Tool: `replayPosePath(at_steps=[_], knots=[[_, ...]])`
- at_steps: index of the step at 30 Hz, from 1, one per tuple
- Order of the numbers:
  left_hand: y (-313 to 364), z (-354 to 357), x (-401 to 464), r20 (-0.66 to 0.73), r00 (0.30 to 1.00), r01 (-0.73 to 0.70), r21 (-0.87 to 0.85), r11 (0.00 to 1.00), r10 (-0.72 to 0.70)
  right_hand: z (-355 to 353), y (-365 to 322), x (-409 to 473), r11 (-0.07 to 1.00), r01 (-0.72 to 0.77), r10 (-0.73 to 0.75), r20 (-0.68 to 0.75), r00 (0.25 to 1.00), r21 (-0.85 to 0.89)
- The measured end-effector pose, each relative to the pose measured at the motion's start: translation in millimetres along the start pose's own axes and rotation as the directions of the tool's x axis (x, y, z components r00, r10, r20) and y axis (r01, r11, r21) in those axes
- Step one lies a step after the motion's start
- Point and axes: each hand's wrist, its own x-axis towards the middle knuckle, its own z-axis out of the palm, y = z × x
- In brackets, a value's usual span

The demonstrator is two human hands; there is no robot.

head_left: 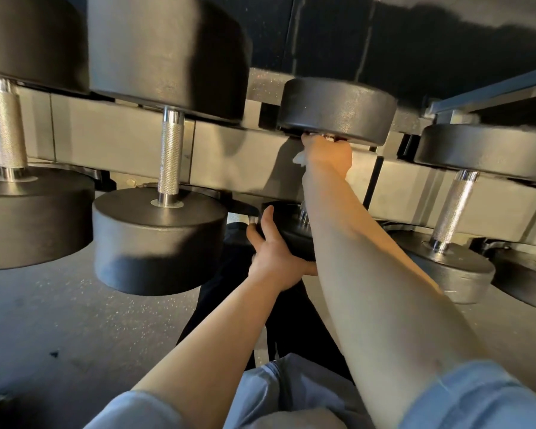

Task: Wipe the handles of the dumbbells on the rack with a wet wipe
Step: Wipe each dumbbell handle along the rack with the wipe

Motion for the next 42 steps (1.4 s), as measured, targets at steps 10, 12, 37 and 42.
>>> replayPosePath(at_steps=[10, 12, 37, 42], knots=[[0.9, -1.5, -5.1, -0.038, 0.998, -0.055, -0.021, 0.998, 0.055, -34.5, 25.7, 2.2, 0.942, -0.01, -0.08, 0.251, 0.965, 0.336], [0.8, -1.2, -6.5, -0.042, 0.997, -0.061, -0.023, 0.998, 0.06, -39.1, 28.2, 5.3, 0.816, -0.064, -0.086, 0.231, 0.969, 0.574], [0.4, -3.0, -5.5, -0.003, 0.996, -0.085, -0.03, 0.996, 0.085, -69.9, 45.0, 14.6, 0.89, 0.431, -0.384, 0.263, 0.885, -0.149], [0.6, -1.9, -5.5, -0.013, 0.997, -0.081, -0.033, 0.996, 0.08, -48.3, 30.1, 8.2, 0.941, 0.269, -0.284, 0.044, 0.958, 0.208]])
